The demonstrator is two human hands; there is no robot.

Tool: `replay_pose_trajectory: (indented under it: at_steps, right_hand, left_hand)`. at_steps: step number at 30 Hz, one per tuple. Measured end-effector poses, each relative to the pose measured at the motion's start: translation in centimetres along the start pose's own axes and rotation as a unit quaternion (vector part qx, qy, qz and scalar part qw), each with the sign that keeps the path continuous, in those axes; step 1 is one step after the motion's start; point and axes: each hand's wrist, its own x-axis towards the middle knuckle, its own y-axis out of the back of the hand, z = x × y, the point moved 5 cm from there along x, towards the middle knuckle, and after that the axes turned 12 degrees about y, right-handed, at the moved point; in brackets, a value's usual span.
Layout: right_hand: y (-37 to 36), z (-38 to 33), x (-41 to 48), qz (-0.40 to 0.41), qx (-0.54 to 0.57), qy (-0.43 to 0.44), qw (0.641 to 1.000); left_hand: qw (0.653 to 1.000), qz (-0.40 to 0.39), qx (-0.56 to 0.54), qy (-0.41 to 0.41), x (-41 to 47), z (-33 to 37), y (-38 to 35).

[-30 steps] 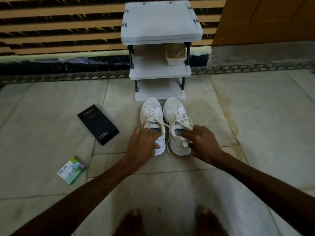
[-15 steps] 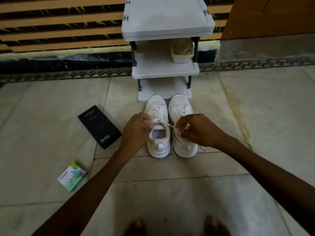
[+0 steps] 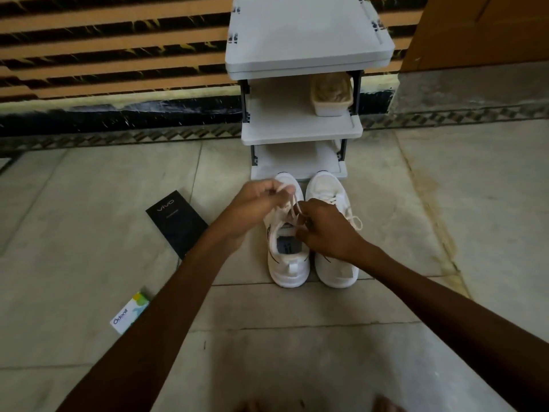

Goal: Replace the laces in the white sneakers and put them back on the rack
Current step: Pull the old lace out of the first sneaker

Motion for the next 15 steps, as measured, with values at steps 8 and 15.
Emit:
replay_pose_trajectory:
  at_steps: [8, 15]
  right_hand:
    - [5.5, -3.4, 1.0, 0.026, 0.147, -0.072, 0.986]
    - [6.6, -1.8, 1.0, 0.073, 0.094, -0.15, 0.981]
  left_hand:
    - [0.992, 0.127, -0.026, 0.004, -0.9, 2.0, 4.4]
    - [0.934, 0.238, 0.236, 0.127, 0.7, -4.4, 1.9]
